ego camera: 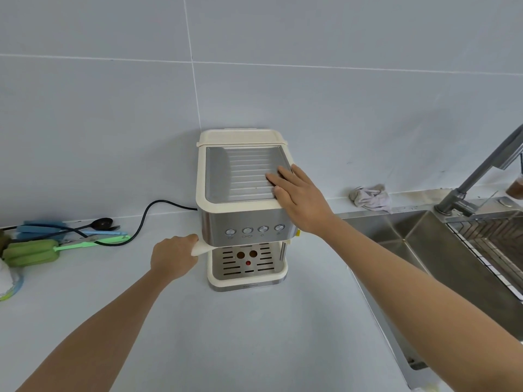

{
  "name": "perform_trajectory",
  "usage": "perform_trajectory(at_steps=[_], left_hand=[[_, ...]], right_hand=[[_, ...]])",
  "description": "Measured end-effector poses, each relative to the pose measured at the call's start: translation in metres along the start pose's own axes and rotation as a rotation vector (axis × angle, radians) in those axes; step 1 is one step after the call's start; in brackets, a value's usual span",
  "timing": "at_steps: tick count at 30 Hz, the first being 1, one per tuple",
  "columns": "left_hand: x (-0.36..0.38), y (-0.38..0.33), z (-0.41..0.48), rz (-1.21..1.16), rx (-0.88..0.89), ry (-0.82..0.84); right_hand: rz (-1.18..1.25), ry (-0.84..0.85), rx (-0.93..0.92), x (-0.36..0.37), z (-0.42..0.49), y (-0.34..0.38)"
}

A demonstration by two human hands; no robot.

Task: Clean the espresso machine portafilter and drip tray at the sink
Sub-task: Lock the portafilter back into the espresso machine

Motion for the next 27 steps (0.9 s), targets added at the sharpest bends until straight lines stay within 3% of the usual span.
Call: perform_trajectory(at_steps=[27], left_hand=[[-0.009,-0.003,0.004,-0.050,-0.018,0.016]], right_hand=[[0.000,-0.010,0.018,0.002,0.001,-0.001]])
Point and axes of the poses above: each hand's wrist, its own z-axis towards the middle knuckle, its own x-axis out of the palm, y = z × x, the point moved 5 cm from there along z, towards the middle knuckle
